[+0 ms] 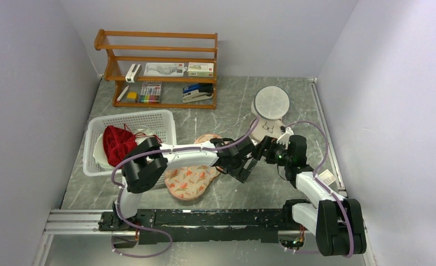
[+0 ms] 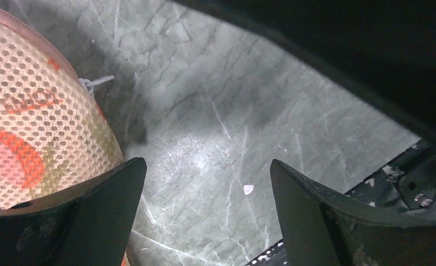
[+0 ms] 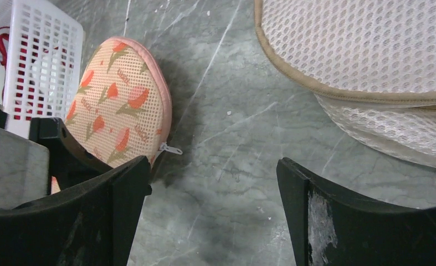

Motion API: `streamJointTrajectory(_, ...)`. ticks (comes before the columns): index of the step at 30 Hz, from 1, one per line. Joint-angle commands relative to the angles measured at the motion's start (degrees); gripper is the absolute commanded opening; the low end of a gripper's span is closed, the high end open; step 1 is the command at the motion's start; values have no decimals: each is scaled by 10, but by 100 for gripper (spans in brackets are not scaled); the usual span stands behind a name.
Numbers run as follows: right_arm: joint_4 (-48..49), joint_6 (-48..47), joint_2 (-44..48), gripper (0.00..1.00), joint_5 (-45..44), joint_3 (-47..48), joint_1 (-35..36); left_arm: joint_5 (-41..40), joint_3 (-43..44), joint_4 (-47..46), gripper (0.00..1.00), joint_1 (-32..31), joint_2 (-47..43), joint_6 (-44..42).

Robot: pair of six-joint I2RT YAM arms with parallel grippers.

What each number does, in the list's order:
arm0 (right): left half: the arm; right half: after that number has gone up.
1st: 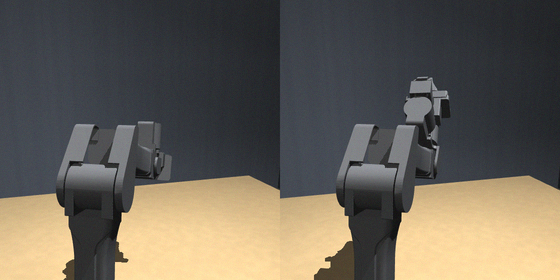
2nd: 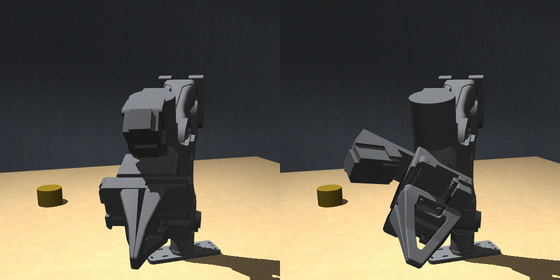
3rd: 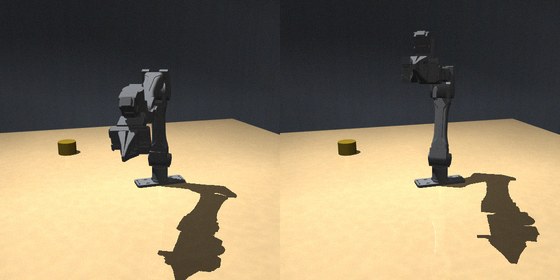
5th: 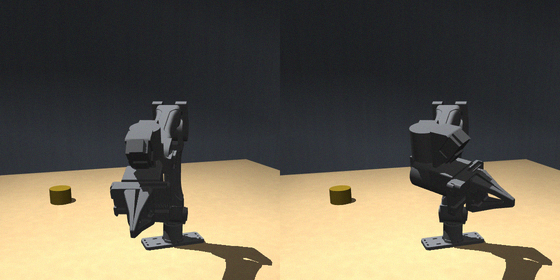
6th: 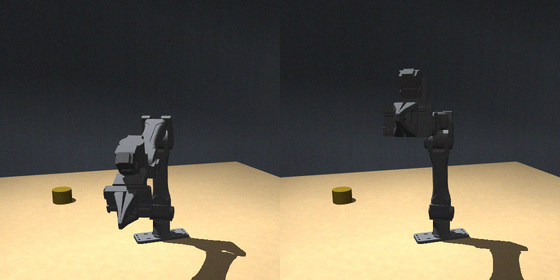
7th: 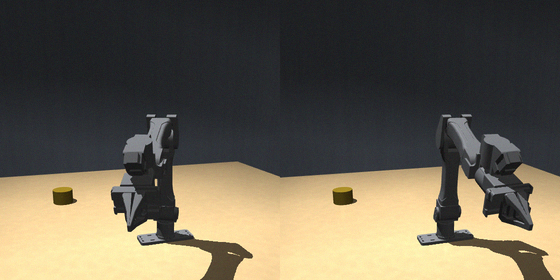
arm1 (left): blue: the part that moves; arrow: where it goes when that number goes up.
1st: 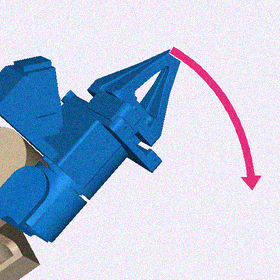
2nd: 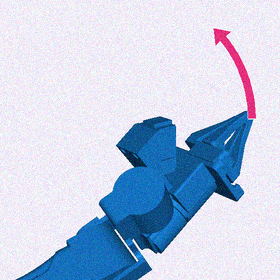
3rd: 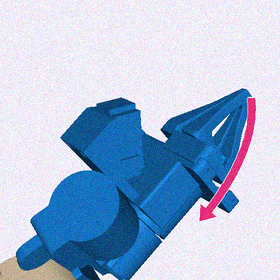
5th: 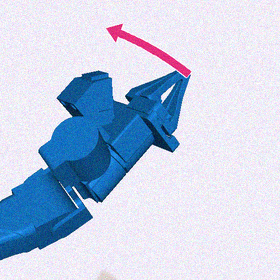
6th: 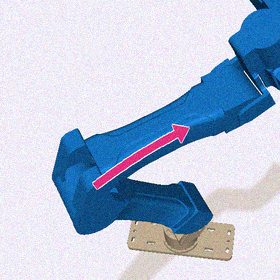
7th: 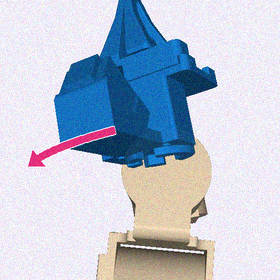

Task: Unzip the laundry bag and remove the bra

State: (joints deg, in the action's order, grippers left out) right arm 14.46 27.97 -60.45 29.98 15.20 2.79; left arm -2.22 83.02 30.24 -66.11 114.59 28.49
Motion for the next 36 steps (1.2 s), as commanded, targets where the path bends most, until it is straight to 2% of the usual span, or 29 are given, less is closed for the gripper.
streamJointTrajectory(1,-29,-29,14,86,17,25,2,5,-5,-16,94,7,-72,1)
streamJointTrajectory(4,-72,-53,19,86,20,54,8,5,-38,-61,94,43,-152,1)
streamJointTrajectory(9,-143,-92,19,86,-9,124,37,5,-104,-159,94,201,-286,1)
streamJointTrajectory(12,-186,-112,1,86,-60,184,91,5,-131,-194,94,264,-335,1)
streamJointTrajectory(15,-235,-135,-34,87,-129,252,177,5,-157,-213,94,293,-381,1)
streamJointTrajectory(19,-264,-149,-70,87,-167,303,237,5,-185,-214,94,298,-433,1)
streamJointTrajectory(23,-270,-166,-80,87,-173,308,252,5,-191,-143,94,298,-468,1)
streamJointTrajectory(27,-261,-177,-65,88,-164,284,252,5,-259,-188,94,294,-509,1)
streamJointTrajectory(29,-262,-174,-51,88,-188,271,252,5,-276,-203,94,271,-512,1)
streamJointTrajectory(31,-257,-159,-31,88,-219,255,252,5,-272,-203,94,218,-496,1)
streamJointTrajectory(36,-250,-121,19,88,-249,224,252,5,-218,-140,94,121,-406,1)
